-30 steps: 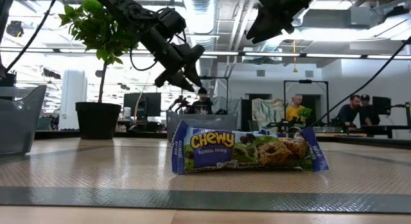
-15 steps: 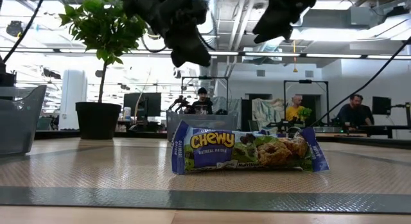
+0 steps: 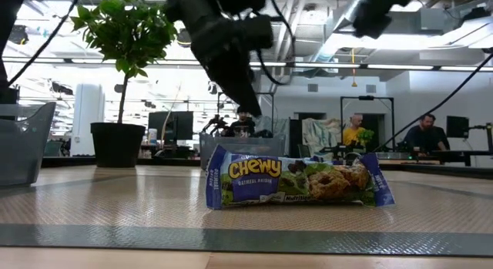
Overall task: Pick and place Granola Bars by type
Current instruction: Put the blue granola bar into the bottom black transparent bin
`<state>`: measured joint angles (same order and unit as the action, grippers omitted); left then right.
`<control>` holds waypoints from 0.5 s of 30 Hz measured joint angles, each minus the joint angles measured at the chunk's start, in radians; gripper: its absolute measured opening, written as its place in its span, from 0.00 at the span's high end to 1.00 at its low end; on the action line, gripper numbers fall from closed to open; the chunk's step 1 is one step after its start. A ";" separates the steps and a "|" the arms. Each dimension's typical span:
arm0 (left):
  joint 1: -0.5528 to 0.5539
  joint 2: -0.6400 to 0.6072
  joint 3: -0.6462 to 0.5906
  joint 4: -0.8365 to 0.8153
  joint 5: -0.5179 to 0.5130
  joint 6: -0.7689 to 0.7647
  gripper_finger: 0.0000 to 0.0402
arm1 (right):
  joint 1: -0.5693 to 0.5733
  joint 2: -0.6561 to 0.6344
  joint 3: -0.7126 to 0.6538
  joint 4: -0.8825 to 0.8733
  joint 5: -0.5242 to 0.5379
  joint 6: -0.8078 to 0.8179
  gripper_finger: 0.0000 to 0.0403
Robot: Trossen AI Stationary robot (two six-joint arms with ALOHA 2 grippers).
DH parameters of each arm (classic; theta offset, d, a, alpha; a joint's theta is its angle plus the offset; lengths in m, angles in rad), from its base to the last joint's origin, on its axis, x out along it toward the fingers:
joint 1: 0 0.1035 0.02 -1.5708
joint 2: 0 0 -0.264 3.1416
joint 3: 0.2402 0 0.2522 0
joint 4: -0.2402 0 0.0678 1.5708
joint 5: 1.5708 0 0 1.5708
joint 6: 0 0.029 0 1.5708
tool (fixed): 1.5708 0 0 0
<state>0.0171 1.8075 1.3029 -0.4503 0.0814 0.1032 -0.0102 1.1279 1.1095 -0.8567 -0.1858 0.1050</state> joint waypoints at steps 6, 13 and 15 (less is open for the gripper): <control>-0.032 0.123 0.097 -0.080 0.015 0.062 0.66 | 0.043 -0.031 0.000 -0.115 -0.060 -0.009 0.56; -0.060 0.237 0.160 -0.139 0.022 0.104 0.66 | 0.070 -0.031 0.000 -0.165 -0.058 -0.017 0.56; -0.063 0.255 0.164 -0.140 0.012 0.105 0.66 | 0.075 -0.027 0.000 -0.160 -0.058 -0.027 0.56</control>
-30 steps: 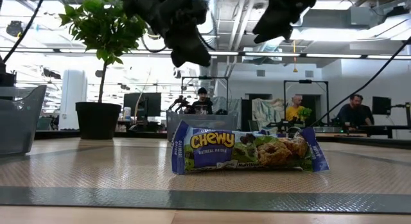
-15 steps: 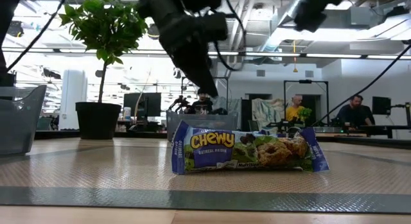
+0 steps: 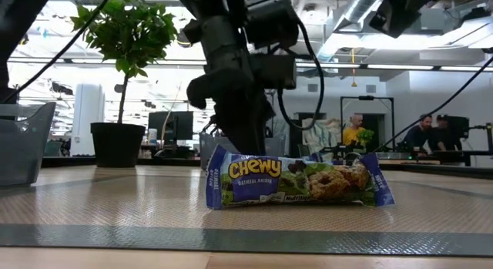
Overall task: Pick and place Granola Bars by type
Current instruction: Put the blue granola bar into the bottom black transparent bin
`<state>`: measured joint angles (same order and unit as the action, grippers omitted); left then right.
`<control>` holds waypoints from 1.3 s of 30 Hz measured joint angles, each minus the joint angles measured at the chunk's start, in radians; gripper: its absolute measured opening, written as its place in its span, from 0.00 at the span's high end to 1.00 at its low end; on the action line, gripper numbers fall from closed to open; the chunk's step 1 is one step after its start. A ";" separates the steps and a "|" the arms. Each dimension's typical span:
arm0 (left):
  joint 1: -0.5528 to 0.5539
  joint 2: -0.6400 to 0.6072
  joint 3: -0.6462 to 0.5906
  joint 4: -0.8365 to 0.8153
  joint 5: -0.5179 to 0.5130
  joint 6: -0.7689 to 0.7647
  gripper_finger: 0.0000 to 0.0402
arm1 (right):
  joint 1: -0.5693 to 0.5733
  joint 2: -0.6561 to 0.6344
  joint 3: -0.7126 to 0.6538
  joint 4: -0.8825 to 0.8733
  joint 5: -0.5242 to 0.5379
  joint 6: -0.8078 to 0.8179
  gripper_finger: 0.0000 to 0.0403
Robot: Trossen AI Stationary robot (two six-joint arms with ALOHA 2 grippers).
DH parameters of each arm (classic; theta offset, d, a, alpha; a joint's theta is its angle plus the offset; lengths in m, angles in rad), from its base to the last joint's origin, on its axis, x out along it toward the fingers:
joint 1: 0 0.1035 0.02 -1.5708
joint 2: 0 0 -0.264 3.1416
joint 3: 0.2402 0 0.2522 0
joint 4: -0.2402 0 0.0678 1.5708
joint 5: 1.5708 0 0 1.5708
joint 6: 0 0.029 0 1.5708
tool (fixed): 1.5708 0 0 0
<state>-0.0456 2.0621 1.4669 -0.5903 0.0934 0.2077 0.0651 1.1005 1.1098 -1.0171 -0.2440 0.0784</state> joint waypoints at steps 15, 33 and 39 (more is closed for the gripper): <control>-0.001 0.017 0.002 0.000 -0.055 -0.030 0.92 | 0.000 0.003 0.000 -0.004 0.007 -0.027 0.56; 0.087 -0.280 0.093 -0.384 0.069 -0.267 1.00 | -0.040 0.003 0.000 0.014 0.010 -0.087 0.56; 0.022 -0.482 0.097 -0.652 0.110 -0.580 1.00 | -0.072 0.003 0.000 0.035 0.010 -0.099 0.56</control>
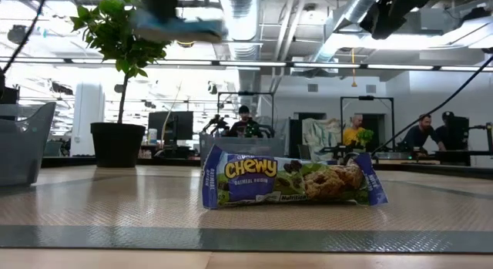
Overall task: Pick and place Granola Bars by type
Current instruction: Put the blue granola bar into the bottom black transparent bin
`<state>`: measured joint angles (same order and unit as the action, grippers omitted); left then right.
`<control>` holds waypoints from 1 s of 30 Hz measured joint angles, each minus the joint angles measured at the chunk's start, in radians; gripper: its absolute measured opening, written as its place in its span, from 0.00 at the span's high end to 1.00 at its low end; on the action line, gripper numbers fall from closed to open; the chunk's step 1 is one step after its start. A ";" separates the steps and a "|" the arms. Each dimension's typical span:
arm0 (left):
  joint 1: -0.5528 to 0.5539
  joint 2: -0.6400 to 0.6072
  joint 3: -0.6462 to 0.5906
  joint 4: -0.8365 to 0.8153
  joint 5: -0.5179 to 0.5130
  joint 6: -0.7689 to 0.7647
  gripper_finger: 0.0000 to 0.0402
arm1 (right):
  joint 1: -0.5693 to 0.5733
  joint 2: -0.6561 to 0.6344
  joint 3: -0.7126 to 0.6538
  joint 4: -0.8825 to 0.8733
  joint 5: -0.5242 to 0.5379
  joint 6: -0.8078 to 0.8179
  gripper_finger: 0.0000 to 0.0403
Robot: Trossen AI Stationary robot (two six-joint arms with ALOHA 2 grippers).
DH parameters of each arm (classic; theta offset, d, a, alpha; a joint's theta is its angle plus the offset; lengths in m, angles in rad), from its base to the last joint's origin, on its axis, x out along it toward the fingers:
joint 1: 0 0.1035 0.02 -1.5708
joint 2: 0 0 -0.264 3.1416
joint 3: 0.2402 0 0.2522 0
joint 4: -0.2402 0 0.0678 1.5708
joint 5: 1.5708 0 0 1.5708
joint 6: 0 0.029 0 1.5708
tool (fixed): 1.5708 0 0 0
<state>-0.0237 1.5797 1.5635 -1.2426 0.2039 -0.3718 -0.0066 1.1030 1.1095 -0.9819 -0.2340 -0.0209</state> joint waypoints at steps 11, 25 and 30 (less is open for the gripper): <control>-0.344 -0.115 0.000 -0.258 0.016 -0.893 1.00 | -0.006 0.032 0.000 0.206 0.000 -0.161 0.56; -0.628 -0.105 -0.100 -0.214 0.057 -1.551 0.99 | -0.079 0.039 0.000 0.328 -0.004 -0.176 0.56; -0.627 -0.105 -0.109 -0.200 0.026 -1.514 0.89 | -0.081 0.039 0.000 0.327 -0.004 -0.189 0.56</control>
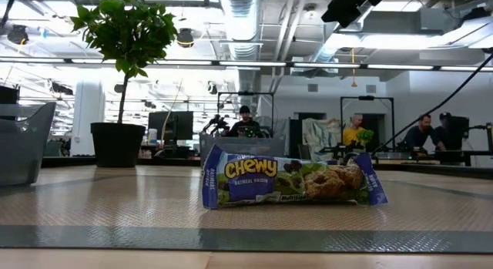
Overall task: Pick and place Granola Bars by type
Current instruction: Put the blue granola bar into the bottom black transparent bin
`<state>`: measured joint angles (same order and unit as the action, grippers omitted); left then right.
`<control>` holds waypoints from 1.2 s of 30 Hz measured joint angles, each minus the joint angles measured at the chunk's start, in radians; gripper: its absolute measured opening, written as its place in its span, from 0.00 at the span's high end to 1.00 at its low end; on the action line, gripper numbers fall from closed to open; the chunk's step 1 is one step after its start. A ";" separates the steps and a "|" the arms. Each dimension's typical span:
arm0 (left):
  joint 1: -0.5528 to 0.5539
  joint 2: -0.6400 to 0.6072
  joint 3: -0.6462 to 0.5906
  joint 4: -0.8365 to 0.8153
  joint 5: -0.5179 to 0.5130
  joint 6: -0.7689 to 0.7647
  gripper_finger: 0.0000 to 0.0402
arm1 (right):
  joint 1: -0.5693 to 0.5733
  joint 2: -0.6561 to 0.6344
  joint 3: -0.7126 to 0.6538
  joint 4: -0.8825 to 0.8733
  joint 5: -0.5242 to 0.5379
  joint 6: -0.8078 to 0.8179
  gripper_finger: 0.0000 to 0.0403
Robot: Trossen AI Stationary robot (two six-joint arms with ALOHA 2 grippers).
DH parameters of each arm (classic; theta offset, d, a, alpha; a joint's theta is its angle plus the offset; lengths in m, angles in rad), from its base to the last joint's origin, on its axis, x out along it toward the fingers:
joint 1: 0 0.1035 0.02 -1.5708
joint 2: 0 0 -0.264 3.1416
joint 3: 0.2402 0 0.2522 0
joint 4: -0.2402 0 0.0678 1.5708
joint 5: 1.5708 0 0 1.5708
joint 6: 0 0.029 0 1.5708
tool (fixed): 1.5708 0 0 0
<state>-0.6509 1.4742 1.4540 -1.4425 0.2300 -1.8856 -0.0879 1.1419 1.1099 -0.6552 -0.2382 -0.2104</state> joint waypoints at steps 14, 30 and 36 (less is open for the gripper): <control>0.116 -0.001 0.005 0.150 -0.269 0.331 0.62 | 0.000 0.000 0.000 -0.046 -0.002 0.000 0.56; 0.553 0.225 -0.069 0.690 -0.057 1.280 0.73 | 0.002 -0.001 0.000 -0.210 -0.157 -0.026 0.56; 0.570 0.380 -0.069 0.813 0.014 1.356 0.74 | 0.001 -0.011 0.000 -0.212 -0.331 0.000 0.56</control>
<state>-0.0814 1.8542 1.3850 -0.6300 0.2441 -0.5294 -0.0868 1.1312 1.1095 -0.8673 -0.5693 -0.2106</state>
